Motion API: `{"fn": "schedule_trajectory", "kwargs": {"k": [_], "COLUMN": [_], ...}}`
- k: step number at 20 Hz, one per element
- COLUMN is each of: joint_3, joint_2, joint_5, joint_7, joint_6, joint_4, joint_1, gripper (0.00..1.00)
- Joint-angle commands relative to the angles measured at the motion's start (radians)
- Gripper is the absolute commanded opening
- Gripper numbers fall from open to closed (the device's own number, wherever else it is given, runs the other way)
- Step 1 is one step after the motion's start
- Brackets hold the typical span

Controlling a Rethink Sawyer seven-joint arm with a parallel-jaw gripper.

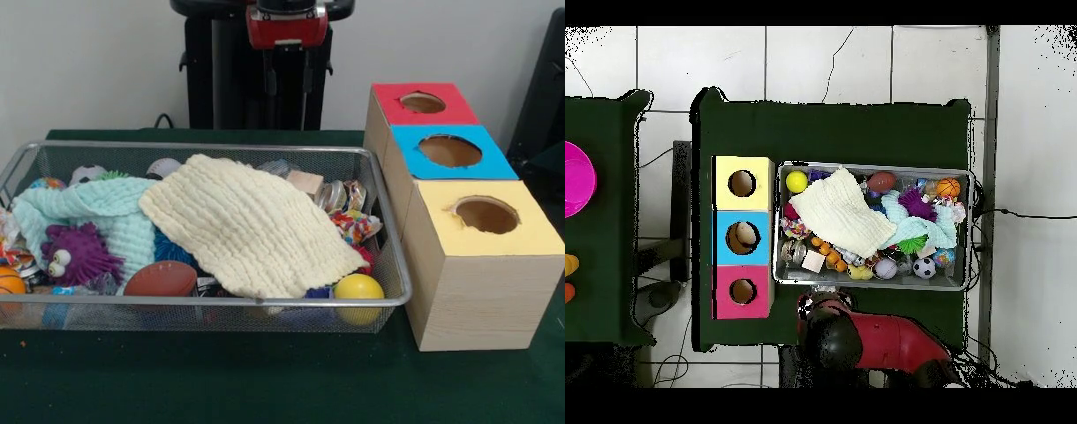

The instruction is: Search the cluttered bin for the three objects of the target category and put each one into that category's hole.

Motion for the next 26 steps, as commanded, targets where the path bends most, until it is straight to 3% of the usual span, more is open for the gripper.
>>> {"fn": "schedule_trajectory", "kwargs": {"k": [1,26], "joint_3": [0.067,0.042], "joint_2": [0.096,0.118], "joint_5": [-0.08,-0.103], "joint_7": [0.029,0.078], "joint_6": [-0.022,-0.031], "joint_4": [-0.061,-0.093], "joint_1": [0.011,0.034], "gripper": [1.0,1.0]}}
